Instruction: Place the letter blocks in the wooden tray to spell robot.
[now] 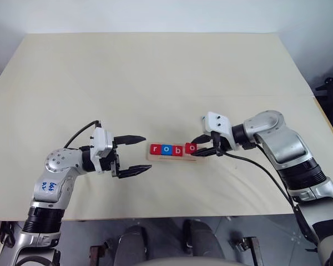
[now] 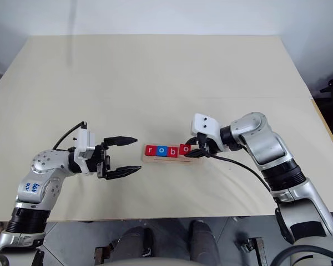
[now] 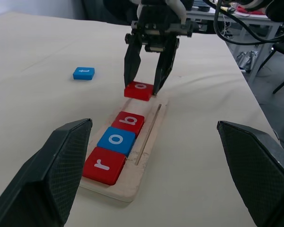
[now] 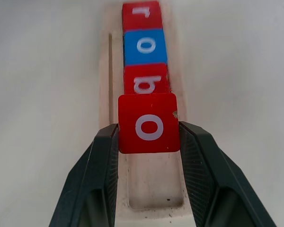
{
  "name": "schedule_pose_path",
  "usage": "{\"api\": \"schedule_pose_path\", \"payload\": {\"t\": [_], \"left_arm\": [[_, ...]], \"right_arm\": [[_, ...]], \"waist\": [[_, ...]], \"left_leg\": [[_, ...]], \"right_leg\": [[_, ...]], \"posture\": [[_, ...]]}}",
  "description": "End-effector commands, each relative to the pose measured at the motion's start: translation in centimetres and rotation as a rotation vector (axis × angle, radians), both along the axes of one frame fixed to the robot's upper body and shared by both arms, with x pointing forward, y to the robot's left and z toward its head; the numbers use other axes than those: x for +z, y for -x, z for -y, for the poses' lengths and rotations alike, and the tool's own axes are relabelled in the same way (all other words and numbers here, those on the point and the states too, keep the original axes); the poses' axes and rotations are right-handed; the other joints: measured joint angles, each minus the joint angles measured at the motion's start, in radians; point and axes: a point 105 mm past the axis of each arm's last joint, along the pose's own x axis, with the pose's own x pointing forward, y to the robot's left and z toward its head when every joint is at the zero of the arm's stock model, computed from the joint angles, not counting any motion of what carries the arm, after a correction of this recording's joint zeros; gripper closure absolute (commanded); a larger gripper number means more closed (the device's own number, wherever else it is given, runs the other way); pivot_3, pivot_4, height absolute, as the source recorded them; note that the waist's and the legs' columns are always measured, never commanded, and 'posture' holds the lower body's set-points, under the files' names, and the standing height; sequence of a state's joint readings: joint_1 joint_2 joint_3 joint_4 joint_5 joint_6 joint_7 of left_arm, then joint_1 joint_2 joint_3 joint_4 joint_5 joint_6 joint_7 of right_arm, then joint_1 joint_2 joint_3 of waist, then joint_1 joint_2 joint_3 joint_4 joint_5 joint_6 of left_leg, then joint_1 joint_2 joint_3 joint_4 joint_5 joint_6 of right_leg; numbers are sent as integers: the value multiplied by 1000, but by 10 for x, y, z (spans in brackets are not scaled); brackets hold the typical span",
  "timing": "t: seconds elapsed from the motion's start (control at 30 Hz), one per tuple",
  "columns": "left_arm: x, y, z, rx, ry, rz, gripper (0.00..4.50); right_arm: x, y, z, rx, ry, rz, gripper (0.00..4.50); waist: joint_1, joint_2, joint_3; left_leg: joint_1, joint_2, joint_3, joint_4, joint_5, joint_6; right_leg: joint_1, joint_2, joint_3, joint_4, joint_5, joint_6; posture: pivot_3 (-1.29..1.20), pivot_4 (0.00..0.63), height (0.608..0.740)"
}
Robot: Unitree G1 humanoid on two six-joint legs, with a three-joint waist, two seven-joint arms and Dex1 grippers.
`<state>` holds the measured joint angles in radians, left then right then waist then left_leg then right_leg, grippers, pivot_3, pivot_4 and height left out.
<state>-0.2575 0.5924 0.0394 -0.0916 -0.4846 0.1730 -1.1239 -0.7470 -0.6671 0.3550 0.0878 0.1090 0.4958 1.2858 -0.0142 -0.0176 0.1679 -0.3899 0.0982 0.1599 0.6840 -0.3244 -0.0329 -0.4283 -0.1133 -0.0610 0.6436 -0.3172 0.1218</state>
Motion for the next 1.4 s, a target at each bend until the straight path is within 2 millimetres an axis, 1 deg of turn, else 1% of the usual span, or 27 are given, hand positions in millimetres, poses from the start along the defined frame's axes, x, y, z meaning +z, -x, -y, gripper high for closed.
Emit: {"api": "schedule_pose_path", "payload": {"t": [0.03, 0.27, 0.3, 0.53, 0.6, 0.7, 0.8, 0.87, 0.93, 1.0, 1.1, 1.17, 1.2, 1.4], "left_arm": [[10, 5, -1, 5, 6, 46, 0], [10, 6, -2, 21, 8, 47, 0], [10, 6, -2, 23, 8, 48, 0], [10, 6, -2, 27, 12, 49, 0], [10, 6, -1, 28, 13, 49, 0], [10, 6, -1, 29, 13, 48, 0], [10, 7, -2, 29, 13, 47, 0], [10, 6, -2, 30, 13, 47, 0], [10, 6, -2, 29, 14, 46, 0], [10, 6, -2, 29, 14, 46, 0], [10, 5, -1, 29, 15, 47, 0], [10, 5, -1, 28, 15, 48, 0], [11, 5, -1, 28, 15, 48, 0], [11, 5, -1, 30, 15, 48, 0]], "right_arm": [[11, -6, -6, 0, -12, 55, 3052], [9, -7, -10, 3, -15, 39, 3052], [9, -6, -11, 11, -14, 32, 2326], [8, -3, -14, 17, -28, 24, 36], [10, -2, -12, 21, -31, 32, 36], [18, -4, -3, 5, -40, 52, 36], [19, -7, 8, -21, -24, 62, 615], [16, -9, 16, -46, -9, 64, 1254], [11, -11, 20, -66, 4, 66, 2072], [9, -11, 20, -65, 8, 65, 2682], [5, -7, 12, -35, 0, 61, 3730], [3, -7, 11, -24, 8, 68, 4368], [1, -8, 11, -31, 16, 70, 4445], [-3, -8, 6, -30, 17, 63, 4445]], "waist": [[-1, 0, 0], [-11, 0, 0], [-12, 0, 0], [-13, 0, 0], [-13, 0, 0], [-13, 0, 0], [-12, 0, 0], [-12, 0, 0], [-12, 0, 0], [-12, 0, 0], [-14, 0, 0], [-14, 0, 0], [-13, 0, 0], [-13, 0, 0]], "left_leg": [[0, 0, 0, 0, 0, 0], [0, 0, 0, 0, 0, 0], [0, 0, 0, 0, 0, 0], [0, 0, 0, 0, 0, 0], [0, 0, 0, 0, 0, 0], [0, 0, 0, 0, 0, 0], [0, 0, 0, 0, 0, 0], [0, 0, 0, 0, 0, 0], [0, 0, 0, 0, 0, 0], [0, 0, 0, 0, 0, 0], [0, 0, 0, 0, 0, 0], [0, 0, 0, 0, 0, 0], [0, 0, 0, 0, 0, 0], [0, 0, 0, 0, 0, 0]], "right_leg": [[0, 0, 0, 0, 0, 0], [0, 0, 0, 0, 0, 0], [0, 0, 0, 0, 0, 0], [0, 0, 0, 1, 0, 0], [0, 0, 0, 1, 0, 0], [0, 0, 0, 1, 0, 0], [0, 0, 0, 1, 0, 0], [0, 0, 0, 1, 0, 0], [0, 0, 0, 0, 0, 0], [0, 0, 0, 0, 0, 0], [0, 0, 0, 0, 0, 0], [0, 0, 0, 1, 0, 0], [0, 0, 0, 1, 0, 0], [0, 0, 0, 1, 0, 0]], "posture": [[0, 150, 740], [0, 150, 740], [0, 150, 740], [0, 150, 740], [0, 150, 740], [0, 150, 740], [0, 150, 740], [0, 150, 740], [0, 150, 740], [0, 150, 740], [0, 150, 740], [0, 150, 740], [0, 150, 740], [0, 150, 740]]}}
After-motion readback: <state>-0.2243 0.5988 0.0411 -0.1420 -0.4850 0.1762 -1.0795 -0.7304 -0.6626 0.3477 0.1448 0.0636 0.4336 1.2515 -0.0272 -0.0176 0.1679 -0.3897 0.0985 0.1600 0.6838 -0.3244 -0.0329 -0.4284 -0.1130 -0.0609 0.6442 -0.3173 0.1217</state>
